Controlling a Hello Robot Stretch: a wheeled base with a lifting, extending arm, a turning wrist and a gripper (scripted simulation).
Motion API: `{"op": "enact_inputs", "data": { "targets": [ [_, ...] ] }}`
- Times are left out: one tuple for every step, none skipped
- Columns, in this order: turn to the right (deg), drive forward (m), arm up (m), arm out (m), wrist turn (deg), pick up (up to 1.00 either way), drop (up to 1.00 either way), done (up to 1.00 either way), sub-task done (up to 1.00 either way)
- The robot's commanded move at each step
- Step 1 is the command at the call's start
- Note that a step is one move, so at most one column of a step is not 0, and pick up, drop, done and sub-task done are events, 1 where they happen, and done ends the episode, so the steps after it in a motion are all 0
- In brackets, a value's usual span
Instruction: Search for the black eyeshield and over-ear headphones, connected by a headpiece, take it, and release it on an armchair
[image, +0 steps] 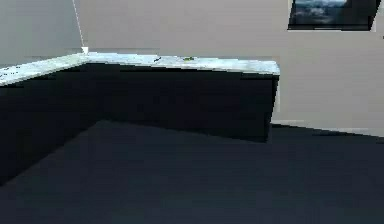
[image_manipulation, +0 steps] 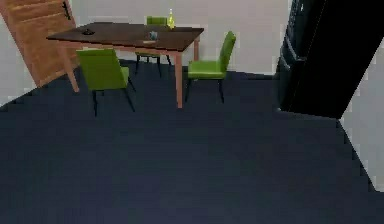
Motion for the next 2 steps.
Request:
{"op": "enact_inputs", "data": {
  "targets": [
    [45.0,0.0,0.0,0.0,0.0,0.0,0.0,0.0,0.0],
    [45.0,0.0,0.0,0.0,0.0,0.0,0.0,0.0,0.0]
  ]
}}
